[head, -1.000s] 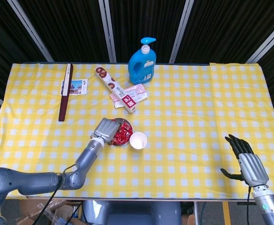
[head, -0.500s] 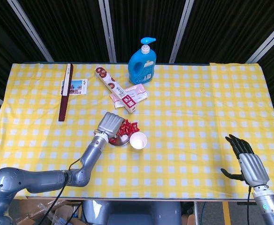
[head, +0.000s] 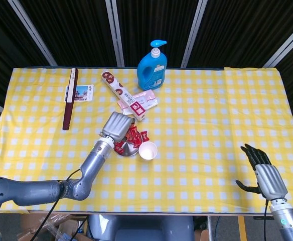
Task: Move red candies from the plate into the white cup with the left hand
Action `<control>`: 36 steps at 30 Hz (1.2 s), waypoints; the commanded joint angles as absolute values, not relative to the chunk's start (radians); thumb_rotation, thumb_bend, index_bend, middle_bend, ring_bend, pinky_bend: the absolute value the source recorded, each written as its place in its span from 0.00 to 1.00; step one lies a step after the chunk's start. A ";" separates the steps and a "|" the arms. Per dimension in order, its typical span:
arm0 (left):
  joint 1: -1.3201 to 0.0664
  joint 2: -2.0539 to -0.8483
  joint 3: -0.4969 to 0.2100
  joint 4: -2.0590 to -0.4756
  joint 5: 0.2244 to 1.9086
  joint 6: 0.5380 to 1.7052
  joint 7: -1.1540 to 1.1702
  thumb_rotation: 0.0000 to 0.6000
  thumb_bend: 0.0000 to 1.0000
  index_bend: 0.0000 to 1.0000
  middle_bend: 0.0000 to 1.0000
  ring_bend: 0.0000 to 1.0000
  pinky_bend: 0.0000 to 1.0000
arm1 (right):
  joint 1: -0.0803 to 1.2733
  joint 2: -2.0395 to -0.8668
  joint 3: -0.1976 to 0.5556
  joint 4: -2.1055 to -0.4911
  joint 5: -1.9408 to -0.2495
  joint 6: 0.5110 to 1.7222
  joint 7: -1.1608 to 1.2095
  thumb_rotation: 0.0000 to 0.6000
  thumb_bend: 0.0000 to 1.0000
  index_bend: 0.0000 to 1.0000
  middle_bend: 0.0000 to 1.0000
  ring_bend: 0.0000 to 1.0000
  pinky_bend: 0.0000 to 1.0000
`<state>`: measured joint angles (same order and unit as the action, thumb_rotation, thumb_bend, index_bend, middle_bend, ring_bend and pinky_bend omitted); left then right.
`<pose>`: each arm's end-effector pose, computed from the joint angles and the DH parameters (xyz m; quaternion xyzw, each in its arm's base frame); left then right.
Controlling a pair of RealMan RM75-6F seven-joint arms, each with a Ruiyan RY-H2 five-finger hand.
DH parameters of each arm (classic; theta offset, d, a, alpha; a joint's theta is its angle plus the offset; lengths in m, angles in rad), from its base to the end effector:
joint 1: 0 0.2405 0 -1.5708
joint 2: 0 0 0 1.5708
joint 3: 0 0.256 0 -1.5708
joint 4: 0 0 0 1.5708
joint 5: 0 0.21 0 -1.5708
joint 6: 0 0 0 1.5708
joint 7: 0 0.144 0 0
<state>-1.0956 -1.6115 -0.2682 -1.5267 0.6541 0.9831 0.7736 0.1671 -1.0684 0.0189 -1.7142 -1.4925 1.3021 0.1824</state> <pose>-0.0318 0.3807 -0.0299 -0.7785 -0.3059 -0.3329 0.4353 -0.2922 -0.1944 0.1375 0.5988 -0.4945 0.4050 0.4826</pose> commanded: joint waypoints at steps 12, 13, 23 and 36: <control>-1.144 -1.642 -0.250 -1.622 0.665 0.987 0.785 1.00 0.42 0.55 0.65 0.81 0.88 | 0.168 -1.068 0.020 -1.714 -1.492 1.303 0.185 1.00 0.28 0.00 0.00 0.00 0.00; -1.148 -1.648 -0.249 -1.622 0.663 0.987 0.786 1.00 0.42 0.55 0.65 0.81 0.88 | 0.168 -1.068 0.020 -1.714 -1.492 1.303 0.186 1.00 0.28 0.00 0.00 0.00 0.00; -1.181 -1.698 -0.226 -1.608 0.627 0.995 0.818 1.00 0.37 0.52 0.62 0.81 0.88 | 0.167 -1.067 0.019 -1.713 -1.496 1.305 0.198 1.00 0.28 0.00 0.00 0.00 0.00; -1.185 -1.703 -0.222 -1.603 0.602 1.039 0.829 1.00 0.27 0.44 0.50 0.80 0.88 | 0.166 -1.067 0.018 -1.712 -1.501 1.309 0.199 1.00 0.28 0.00 0.00 0.00 0.00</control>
